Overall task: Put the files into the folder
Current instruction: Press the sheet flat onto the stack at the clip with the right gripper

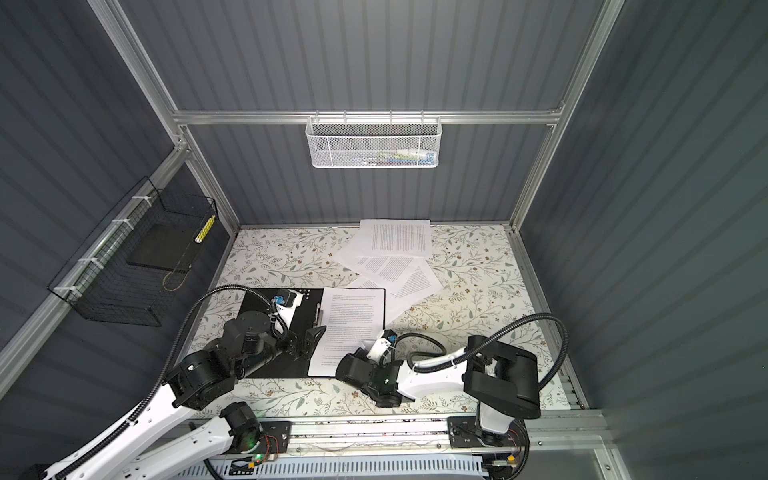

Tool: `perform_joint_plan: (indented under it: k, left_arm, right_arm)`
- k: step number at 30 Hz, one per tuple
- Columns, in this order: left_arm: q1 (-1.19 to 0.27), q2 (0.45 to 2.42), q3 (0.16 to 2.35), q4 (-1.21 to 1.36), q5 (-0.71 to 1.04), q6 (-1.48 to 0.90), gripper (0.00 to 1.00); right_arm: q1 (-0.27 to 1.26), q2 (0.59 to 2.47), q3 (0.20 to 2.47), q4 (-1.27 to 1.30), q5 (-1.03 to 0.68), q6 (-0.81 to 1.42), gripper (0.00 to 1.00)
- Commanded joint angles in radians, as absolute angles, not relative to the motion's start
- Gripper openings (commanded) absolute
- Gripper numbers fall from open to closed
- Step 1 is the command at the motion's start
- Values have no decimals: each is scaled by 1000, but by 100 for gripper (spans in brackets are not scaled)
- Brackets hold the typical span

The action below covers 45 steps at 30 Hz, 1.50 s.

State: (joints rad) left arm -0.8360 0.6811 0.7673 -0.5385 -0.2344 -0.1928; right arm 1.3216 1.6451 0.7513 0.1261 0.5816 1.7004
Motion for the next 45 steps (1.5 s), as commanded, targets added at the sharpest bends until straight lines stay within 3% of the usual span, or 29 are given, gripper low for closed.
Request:
perform_joint_plan:
  k: [1, 6, 13, 16, 27, 45]
  left_arm:
    - [-830, 680, 774, -547, -225, -182, 100]
    - [-831, 681, 773, -546, -225, -183, 100]
    - [-830, 681, 773, -547, -225, -182, 100]
    - [-829, 683, 773, -546, -225, -181, 100]
    - [-827, 684, 774, -545, -224, -181, 100]
    - [-825, 695, 775, -544, -218, -181, 100]
  right_arm:
    - [1319, 1657, 731, 128, 589, 1691, 6]
    - [1318, 1656, 723, 132, 585, 1702, 9]
    - [1322, 1641, 706, 150, 579, 1686, 29]
    - [1327, 1635, 696, 164, 573, 1691, 33]
    - [1339, 1617, 671, 126, 591, 1755, 10]
    - [1361, 1567, 609, 98, 569, 1757, 0]
